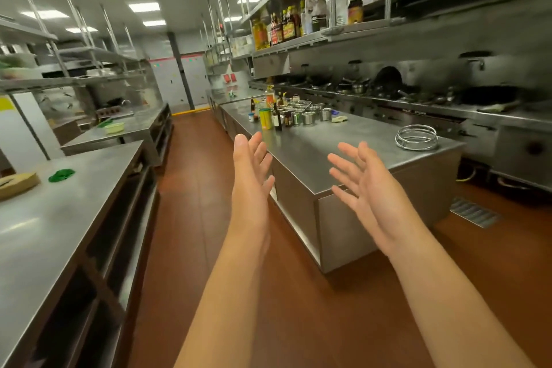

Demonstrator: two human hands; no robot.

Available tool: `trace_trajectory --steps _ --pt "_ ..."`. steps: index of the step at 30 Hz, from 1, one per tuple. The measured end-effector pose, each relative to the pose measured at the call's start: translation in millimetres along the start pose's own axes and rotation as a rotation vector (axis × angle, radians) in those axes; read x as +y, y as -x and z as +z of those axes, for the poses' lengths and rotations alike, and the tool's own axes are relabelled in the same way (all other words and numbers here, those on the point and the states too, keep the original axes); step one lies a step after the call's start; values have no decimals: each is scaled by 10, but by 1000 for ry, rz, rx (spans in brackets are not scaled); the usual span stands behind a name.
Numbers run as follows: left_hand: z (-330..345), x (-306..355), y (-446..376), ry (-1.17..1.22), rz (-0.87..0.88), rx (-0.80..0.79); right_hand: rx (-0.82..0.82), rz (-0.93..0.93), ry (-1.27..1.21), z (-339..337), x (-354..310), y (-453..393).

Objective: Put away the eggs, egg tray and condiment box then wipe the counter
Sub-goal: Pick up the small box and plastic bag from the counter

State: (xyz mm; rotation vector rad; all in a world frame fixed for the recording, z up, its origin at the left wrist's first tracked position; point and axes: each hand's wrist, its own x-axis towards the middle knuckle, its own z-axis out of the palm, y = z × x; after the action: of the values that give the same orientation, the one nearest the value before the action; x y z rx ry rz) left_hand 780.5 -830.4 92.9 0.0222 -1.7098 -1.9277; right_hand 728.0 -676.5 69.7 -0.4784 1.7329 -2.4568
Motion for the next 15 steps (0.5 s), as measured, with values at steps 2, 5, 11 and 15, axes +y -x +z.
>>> trace_trajectory --steps 2,5,11,15 --pt "181 -59 77 17 7 -3 -7 -12 12 -193 -57 36" --pt "383 -88 144 8 4 1 -6 -12 15 -410 -136 67" --pt "609 -12 115 25 12 17 -28 -46 19 -622 -264 64" --pt "738 49 64 23 37 -1 -33 -70 17 -713 -363 28"
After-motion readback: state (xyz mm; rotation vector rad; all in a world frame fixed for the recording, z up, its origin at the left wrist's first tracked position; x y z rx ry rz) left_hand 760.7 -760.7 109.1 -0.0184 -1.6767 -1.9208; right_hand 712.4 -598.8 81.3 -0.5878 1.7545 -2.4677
